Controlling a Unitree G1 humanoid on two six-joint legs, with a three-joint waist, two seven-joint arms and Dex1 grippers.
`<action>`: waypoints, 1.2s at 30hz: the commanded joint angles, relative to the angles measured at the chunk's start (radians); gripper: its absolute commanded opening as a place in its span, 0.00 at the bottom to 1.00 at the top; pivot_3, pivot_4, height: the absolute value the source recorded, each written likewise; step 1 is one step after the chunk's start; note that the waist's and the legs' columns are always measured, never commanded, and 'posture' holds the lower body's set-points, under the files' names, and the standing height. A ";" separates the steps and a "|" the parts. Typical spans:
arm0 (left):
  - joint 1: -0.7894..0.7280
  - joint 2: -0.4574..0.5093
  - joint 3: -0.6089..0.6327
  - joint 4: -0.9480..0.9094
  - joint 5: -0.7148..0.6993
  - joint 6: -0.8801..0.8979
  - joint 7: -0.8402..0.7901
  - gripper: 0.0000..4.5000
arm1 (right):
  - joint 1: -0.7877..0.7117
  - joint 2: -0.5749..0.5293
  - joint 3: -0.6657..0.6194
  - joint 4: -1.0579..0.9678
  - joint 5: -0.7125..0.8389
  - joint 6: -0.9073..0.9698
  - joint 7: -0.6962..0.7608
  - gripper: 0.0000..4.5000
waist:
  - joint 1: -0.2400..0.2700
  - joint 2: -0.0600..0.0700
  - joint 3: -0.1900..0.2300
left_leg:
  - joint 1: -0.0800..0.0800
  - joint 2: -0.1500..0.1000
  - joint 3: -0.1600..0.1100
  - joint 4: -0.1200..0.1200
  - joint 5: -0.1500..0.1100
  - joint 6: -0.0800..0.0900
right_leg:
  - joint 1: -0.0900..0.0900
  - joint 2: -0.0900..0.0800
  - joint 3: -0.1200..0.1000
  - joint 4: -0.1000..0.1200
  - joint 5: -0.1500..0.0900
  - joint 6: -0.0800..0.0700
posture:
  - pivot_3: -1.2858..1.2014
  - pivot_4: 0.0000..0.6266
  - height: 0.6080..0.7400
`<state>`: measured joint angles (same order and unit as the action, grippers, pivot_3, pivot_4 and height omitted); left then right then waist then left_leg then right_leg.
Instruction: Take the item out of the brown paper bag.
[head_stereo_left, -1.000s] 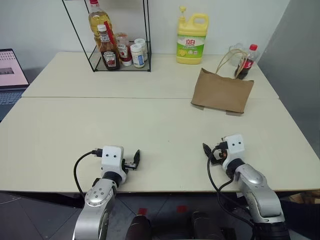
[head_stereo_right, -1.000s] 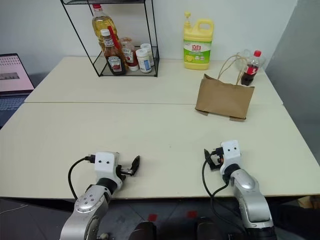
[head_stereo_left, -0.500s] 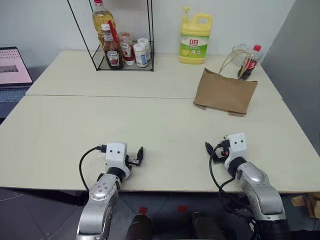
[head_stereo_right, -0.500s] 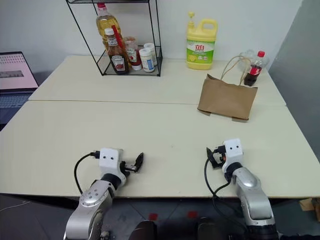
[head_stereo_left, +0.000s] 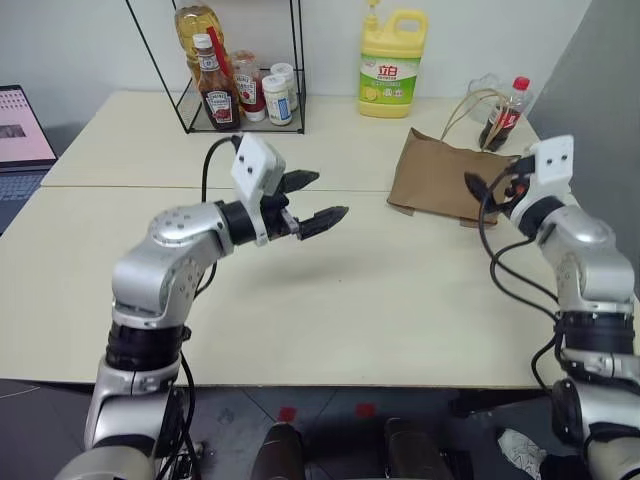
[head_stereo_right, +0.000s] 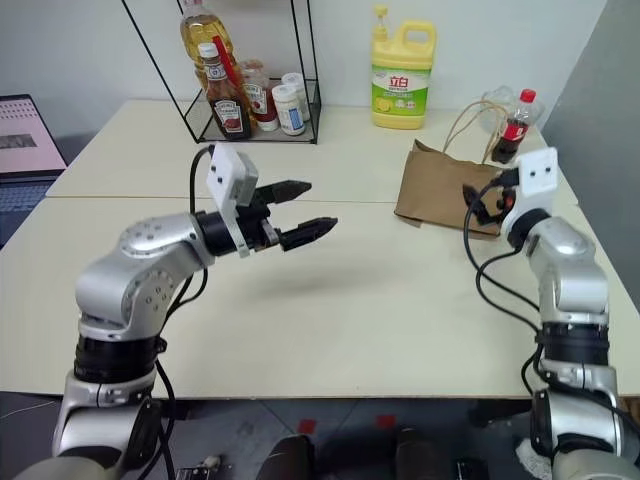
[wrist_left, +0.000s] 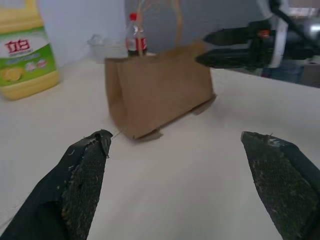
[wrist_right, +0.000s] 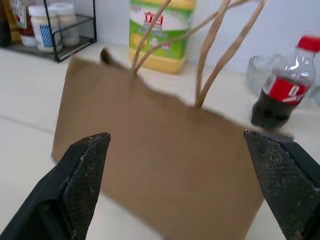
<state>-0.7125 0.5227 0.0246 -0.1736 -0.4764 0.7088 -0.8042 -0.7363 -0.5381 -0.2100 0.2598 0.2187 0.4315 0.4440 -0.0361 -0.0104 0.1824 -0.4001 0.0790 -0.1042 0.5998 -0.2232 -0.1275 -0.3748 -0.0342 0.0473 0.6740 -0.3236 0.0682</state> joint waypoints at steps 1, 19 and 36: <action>-0.079 0.008 -0.014 0.093 0.012 -0.058 -0.051 0.98 | -0.163 -0.030 -0.011 0.225 -0.006 -0.090 0.039 1.00 | 0.000 0.000 0.003 | 0.000 0.000 0.001 0.000 0.000 0.000 | -0.001 0.000 0.000 0.000 0.000 0.000 | 0.52 0.24 1.00; -0.129 0.068 -0.006 0.086 -0.010 -0.042 -0.133 0.98 | -0.680 0.066 -0.042 0.977 0.006 -0.226 0.089 1.00 | -0.018 0.002 0.010 | -0.002 0.000 0.003 -0.003 0.001 -0.001 | -0.005 -0.001 0.001 0.003 0.000 0.000 | 0.52 0.24 1.00; -0.100 0.072 0.012 0.033 -0.016 -0.024 -0.069 1.00 | -0.713 0.151 -0.069 1.048 -0.032 -0.273 -0.019 0.87 | -0.021 0.003 0.010 | -0.002 0.000 0.003 -0.002 0.001 -0.001 | -0.006 -0.001 0.002 0.005 0.000 0.000 | 0.52 0.24 1.00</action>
<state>-0.8093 0.5869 0.0083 -0.1065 -0.4768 0.6921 -0.8808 -1.4091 -0.3842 -0.2574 1.3176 0.1798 0.1816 0.4221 -0.0576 -0.0077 0.1922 -0.4018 0.0792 -0.1007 0.5977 -0.2225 -0.1284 -0.3803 -0.0354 0.0489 0.6796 -0.3235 0.0680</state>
